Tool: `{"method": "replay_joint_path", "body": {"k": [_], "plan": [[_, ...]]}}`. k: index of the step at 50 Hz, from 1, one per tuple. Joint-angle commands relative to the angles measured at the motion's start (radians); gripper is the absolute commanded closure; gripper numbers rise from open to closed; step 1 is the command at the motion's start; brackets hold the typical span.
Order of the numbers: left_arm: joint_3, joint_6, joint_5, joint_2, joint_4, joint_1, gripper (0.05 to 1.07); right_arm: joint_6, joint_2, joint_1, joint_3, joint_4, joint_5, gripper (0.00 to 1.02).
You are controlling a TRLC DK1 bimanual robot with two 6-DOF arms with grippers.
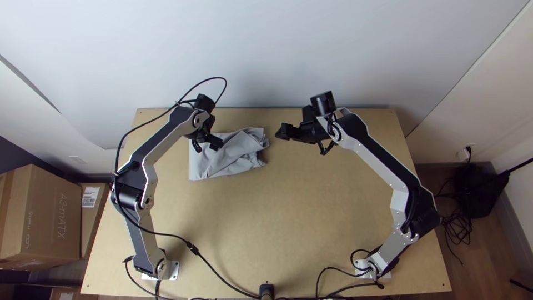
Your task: Fold the t-shirt
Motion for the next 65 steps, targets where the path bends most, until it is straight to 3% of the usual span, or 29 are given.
{"method": "replay_joint_path", "body": {"k": [1,26,43,53,65], "plan": [[-0.043,0.01,-0.007,-0.064,0.011,-0.035,0.1,0.018,0.034,0.009,0.028,-0.016,0.006,0.04],[-0.151,-0.021,-0.003,-0.076,0.059,-0.163,0.1,0.026,-0.004,-0.035,0.054,-0.061,0.007,0.04],[-0.195,-0.033,0.116,-0.157,0.062,-0.236,0.1,0.027,-0.009,-0.038,0.048,-0.064,0.007,0.04],[-0.235,-0.033,0.215,-0.211,0.066,-0.25,0.1,0.029,0.005,-0.044,0.063,-0.067,0.007,0.04],[-0.184,-0.083,0.205,-0.261,0.137,-0.175,0.1,0.052,0.129,-0.035,0.229,-0.168,0.006,0.04]]}}
